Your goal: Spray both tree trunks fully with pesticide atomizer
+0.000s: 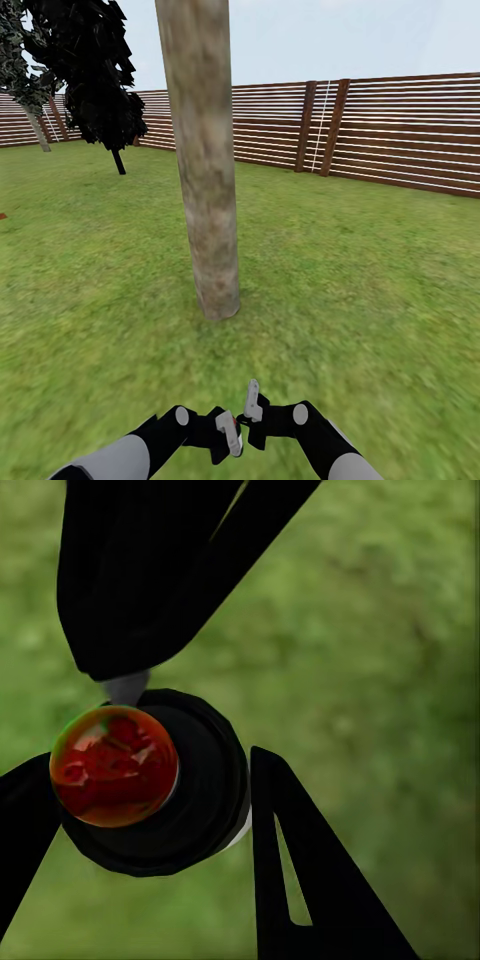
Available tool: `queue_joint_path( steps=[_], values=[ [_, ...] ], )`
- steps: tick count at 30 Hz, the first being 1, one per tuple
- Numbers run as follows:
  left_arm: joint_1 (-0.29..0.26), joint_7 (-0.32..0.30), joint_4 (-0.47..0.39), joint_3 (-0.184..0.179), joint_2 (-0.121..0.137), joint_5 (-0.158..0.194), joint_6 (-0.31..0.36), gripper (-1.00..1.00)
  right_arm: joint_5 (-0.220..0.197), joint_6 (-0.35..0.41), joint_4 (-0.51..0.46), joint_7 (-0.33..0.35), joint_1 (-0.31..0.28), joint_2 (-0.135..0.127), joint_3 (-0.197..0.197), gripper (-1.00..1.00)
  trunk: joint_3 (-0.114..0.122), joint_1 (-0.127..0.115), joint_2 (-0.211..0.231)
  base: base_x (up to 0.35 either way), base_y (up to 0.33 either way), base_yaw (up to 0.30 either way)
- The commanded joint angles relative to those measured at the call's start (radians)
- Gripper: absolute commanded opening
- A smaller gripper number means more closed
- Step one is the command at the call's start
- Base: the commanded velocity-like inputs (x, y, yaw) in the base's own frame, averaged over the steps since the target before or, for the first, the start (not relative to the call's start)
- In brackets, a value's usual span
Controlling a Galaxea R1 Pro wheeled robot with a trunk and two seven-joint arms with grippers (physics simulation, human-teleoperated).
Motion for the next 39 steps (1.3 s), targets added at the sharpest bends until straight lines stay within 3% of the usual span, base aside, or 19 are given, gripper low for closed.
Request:
queue_joint_path(
  steps=[1, 9, 14, 24, 25, 29, 33, 34, 35, 36, 37, 39],
  values=[
    [0.000, 0.000, 0.000, 0.000, 0.000, 0.001, 0.000, -1.00, 0.000, 0.000, 0.000, 0.000, 0.000, 0.000, 0.000, -1.00, 0.000, 0.000, 0.000, 0.000, 0.000, 0.000],
    [0.000, 0.000, 0.000, 0.001, 0.000, 0.001, -0.001, -1.00, 0.000, 0.000, 0.000, 0.000, 0.000, 0.000, 0.000, -1.00, 0.000, 0.000, 0.000, 0.000, 0.000, 0.000],
    [0.000, 0.002, 0.001, 0.001, 0.017, -0.002, 0.001, -1.00, 0.000, 0.000, 0.000, 0.000, 0.000, 0.000, 0.000, -1.00, 0.000, 0.000, 0.000, 0.000, 0.000, 0.000],
    [0.000, 0.011, 0.039, -0.007, 0.238, -0.010, 0.001, -1.00, 0.001, 0.000, 0.000, 0.000, 0.000, 0.000, -0.001, -1.00, 0.000, 0.000, 0.000, 0.000, 0.000, 0.000],
    [0.000, 0.013, 0.040, -0.006, 0.274, -0.009, 0.000, -1.00, 0.000, 0.000, 0.001, 0.000, 0.000, 0.000, -0.001, 1.00, 0.000, 0.000, 0.000, 0.000, 0.000, 0.000],
    [0.000, 0.017, 0.041, -0.001, 0.353, -0.001, 0.003, -1.00, -0.001, 0.000, 0.002, -0.002, 0.000, 0.000, -0.010, 1.00, 0.000, 0.000, 0.000, 0.000, 0.000, 0.000],
    [0.000, 0.026, 0.078, 0.000, 0.371, 0.056, 0.004, -1.00, 0.001, -0.001, 0.008, -0.011, 0.000, -0.001, -0.014, 1.00, 0.000, 0.000, 0.000, 0.000, 0.000, 0.000],
    [0.000, 0.042, 0.084, 0.000, 0.371, 0.084, 0.003, -1.00, 0.000, -0.001, 0.010, -0.023, 0.001, -0.035, -0.024, 1.00, 0.000, 0.000, 0.000, 0.000, 0.000, 0.000],
    [0.000, 0.063, 0.087, 0.000, 0.371, 0.109, 0.003, -1.00, 0.000, -0.001, 0.011, -0.043, 0.002, -0.061, -0.050, 1.00, 0.000, 0.000, 0.000, 0.000, 0.000, 0.000],
    [0.001, 0.092, 0.089, 0.000, 0.369, 0.144, 0.003, -1.00, 0.000, -0.001, 0.017, -0.074, 0.003, -0.084, -0.100, 1.00, 0.000, 0.000, 0.000, 0.000, 0.000, 0.000],
    [0.002, 0.137, 0.090, 0.000, 0.365, 0.202, 0.002, -1.00, 0.000, -0.001, 0.041, -0.127, 0.004, -0.110, -0.201, 1.00, 0.000, 0.000, 0.000, 0.000, 0.000, 0.000],
    [0.010, 0.214, 0.091, 0.000, 0.360, 0.321, 0.001, -1.00, 0.001, -0.002, 0.090, -0.245, 0.006, -0.139, -0.413, 1.00, 0.000, 0.000, 0.000, 0.000, 0.000, 0.000]
  ],
)
